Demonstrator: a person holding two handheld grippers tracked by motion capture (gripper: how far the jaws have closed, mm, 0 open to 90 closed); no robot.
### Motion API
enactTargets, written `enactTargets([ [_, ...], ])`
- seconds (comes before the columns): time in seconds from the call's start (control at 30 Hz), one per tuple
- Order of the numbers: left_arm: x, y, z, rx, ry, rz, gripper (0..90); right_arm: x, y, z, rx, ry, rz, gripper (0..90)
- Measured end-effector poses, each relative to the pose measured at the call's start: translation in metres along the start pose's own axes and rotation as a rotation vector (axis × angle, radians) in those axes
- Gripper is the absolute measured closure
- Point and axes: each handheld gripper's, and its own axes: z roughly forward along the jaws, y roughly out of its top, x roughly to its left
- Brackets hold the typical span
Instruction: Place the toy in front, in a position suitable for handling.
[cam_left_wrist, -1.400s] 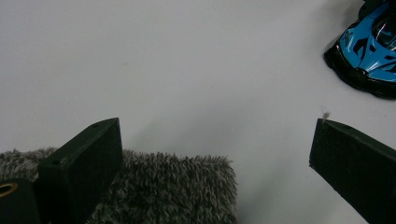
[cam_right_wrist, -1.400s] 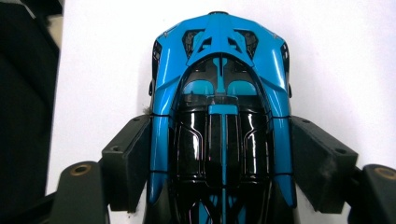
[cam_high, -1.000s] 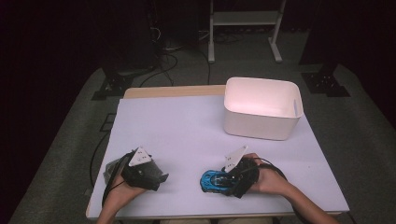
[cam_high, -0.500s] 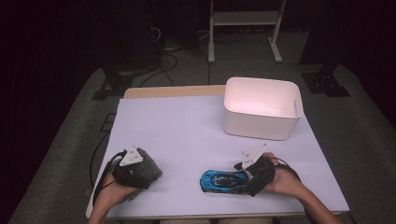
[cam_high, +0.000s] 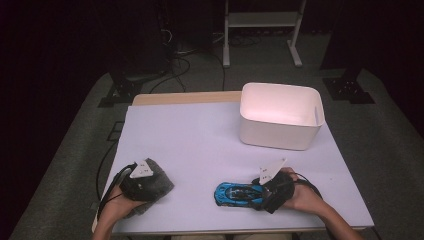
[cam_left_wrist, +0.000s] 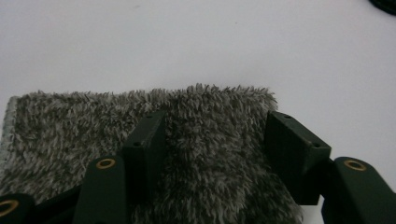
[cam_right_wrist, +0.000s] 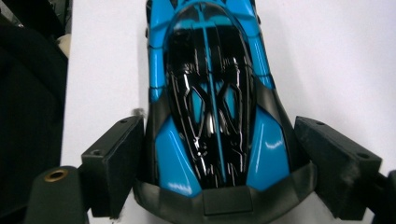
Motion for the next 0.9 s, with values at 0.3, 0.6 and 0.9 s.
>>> enactTargets([
  [0.3,0.002,-0.003,0.001,-0.022,0.013,-0.027,54.9,-0.003,-0.005,0.002,-0.018,0.020,0.010,17.7],
  [0.6,0.007,-0.001,-0.003,-0.033,0.006,-0.050,76.4,-0.002,-0.006,0.002,-0.027,0.015,0.003,18.0],
  [0.9,-0.001,0.029,-0.019,-0.230,-0.191,-0.084,78.8,-0.003,-0.006,0.002,-0.026,0.017,-0.001,18.1],
])
